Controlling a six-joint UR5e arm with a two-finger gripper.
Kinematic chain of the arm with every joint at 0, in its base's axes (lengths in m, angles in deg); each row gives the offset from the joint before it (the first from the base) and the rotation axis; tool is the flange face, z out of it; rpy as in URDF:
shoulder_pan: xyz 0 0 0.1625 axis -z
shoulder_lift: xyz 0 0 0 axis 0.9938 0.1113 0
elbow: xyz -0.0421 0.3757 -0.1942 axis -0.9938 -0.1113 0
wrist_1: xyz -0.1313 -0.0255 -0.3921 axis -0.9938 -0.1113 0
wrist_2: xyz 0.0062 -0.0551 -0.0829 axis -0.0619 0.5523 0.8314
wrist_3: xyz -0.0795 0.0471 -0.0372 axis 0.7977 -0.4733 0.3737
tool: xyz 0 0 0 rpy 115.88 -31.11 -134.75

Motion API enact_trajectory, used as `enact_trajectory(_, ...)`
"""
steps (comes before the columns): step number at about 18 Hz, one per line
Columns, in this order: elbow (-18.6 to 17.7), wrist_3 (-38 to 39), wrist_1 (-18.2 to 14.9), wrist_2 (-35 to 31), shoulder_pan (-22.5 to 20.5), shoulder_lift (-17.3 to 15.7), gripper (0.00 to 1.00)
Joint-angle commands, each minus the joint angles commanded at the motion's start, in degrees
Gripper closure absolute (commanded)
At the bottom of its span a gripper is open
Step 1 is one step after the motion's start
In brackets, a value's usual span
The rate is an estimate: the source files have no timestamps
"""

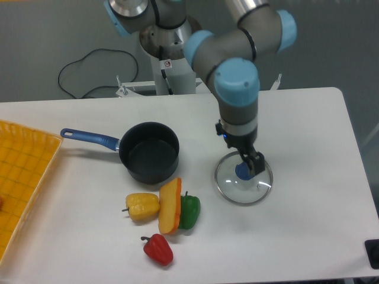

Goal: Pick up the bread slice
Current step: 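Move the gripper from the glass lid toward the yellow bread slice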

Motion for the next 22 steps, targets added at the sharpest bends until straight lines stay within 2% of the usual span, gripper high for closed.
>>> enact_trajectory(2, 0.0, 0.62, -0.09, 0.44, 0.09, 0.0, 0.0)
enact_trajectory(4, 0.18, 6.13, -0.96, 4.37, -0.09, 0.0, 0.0)
enact_trajectory(8, -0.96, 14.06, -0.27, 8.25, -0.26, 0.09, 0.0)
enact_trajectory(13, -2.19, 18.28, -0.18, 9.05, 0.0, -0.09, 0.0)
enact_trajectory(15, -4.12, 24.77, 1.04, 9.05, 1.05, 0.0, 0.0)
enact_trajectory(17, -4.39, 32.22, 2.89, 8.88, 2.89, 0.96, 0.0)
enact_trajectory(20, -2.9, 46.37, 3.6, 8.7, 5.18, 5.0, 0.0)
enact_trajectory(22, -2.72, 50.88, 4.48, 8.61, 6.59, 6.85, 0.0)
